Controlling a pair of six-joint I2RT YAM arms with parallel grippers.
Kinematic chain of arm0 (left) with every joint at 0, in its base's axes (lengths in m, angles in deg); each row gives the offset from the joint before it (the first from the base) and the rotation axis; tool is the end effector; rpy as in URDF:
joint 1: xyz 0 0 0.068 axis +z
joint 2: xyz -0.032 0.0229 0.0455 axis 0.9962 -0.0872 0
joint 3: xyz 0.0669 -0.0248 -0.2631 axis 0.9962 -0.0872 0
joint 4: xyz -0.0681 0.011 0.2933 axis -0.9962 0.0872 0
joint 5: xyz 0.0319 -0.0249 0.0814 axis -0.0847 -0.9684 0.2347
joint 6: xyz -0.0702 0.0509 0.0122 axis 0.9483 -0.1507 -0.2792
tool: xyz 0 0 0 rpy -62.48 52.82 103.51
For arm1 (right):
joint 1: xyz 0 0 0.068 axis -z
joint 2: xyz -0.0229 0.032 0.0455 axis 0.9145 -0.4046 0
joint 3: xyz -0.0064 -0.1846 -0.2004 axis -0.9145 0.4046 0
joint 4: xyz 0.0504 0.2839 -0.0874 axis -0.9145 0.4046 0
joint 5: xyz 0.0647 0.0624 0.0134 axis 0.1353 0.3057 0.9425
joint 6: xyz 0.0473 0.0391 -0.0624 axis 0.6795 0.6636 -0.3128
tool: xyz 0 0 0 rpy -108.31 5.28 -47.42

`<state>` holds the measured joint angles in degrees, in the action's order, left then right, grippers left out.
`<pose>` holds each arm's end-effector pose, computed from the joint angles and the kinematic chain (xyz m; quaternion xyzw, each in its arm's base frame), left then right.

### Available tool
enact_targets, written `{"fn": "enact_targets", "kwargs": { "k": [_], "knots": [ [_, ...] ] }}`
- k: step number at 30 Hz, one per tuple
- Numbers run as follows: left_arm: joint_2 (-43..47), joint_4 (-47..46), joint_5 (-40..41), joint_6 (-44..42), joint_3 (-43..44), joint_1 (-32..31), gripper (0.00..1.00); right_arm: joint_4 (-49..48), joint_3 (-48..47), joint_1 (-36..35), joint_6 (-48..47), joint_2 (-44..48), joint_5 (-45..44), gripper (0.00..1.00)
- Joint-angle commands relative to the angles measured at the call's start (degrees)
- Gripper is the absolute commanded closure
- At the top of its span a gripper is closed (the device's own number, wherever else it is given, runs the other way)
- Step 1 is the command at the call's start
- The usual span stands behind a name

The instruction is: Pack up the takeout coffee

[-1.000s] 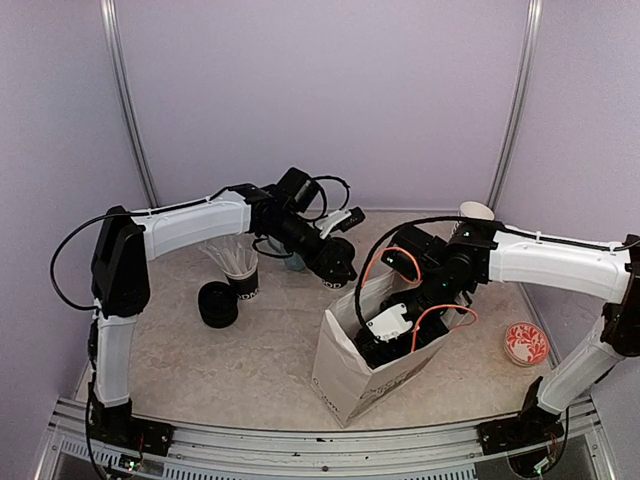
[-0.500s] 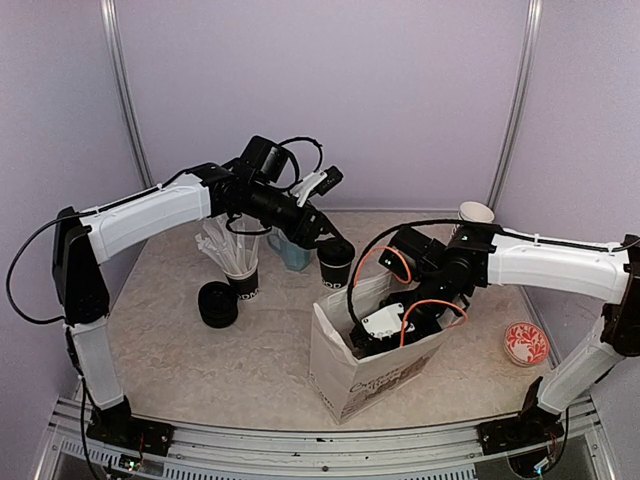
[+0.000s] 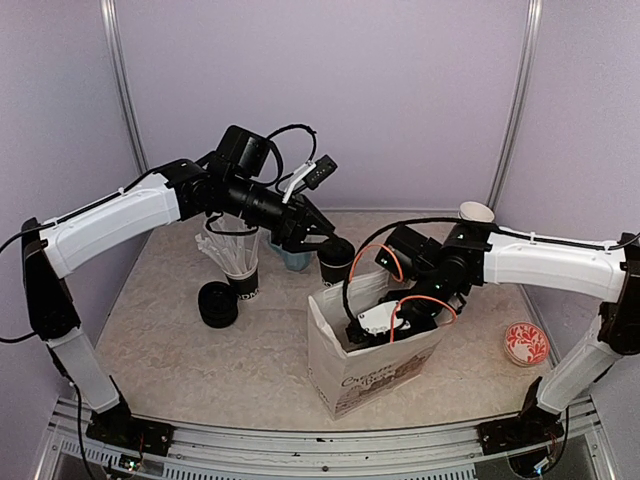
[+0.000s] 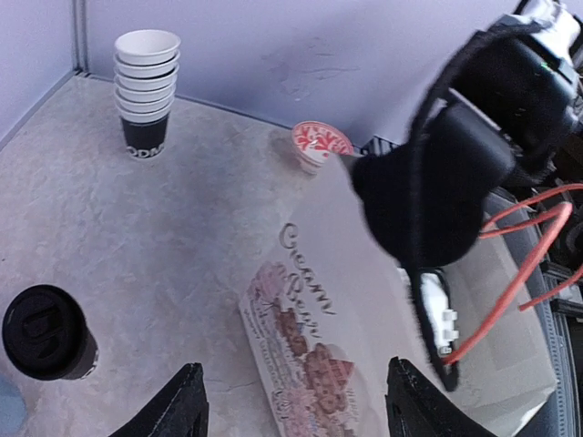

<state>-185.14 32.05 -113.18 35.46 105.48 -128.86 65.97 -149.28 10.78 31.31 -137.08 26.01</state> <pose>0.2977 -0.3553 0.3444 0.4969 0.6891 -0.4253 0.3121 0.1901 0.2876 0.2059 -0.7688 0.6211 0.0578 0.1408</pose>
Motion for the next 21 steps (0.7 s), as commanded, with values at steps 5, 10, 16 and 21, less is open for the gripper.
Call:
{"fn": "enact_targets", "kwargs": {
  "k": [5, 10, 16, 21],
  "knots": [
    [2.51, 3.63, -7.06, -2.40, -1.05, -4.18, 0.34, 5.32, -1.69, 0.51, 0.54, -4.22, 3.84, 0.38],
    [3.16, 5.10, -3.90, -1.62, -1.53, -5.99, 0.34, 8.15, -5.97, 0.51, -0.64, -3.41, 4.68, 0.29],
    [5.34, 6.49, -1.87, -0.91, -2.13, -6.50, 0.33, 10.37, -10.55, 0.51, -0.58, -2.86, 6.91, 0.19],
    [5.37, 8.39, -1.10, -0.62, -2.40, -7.39, 0.33, 11.79, -11.96, 0.51, -0.69, -1.90, 8.57, 0.12]
  ]
}}
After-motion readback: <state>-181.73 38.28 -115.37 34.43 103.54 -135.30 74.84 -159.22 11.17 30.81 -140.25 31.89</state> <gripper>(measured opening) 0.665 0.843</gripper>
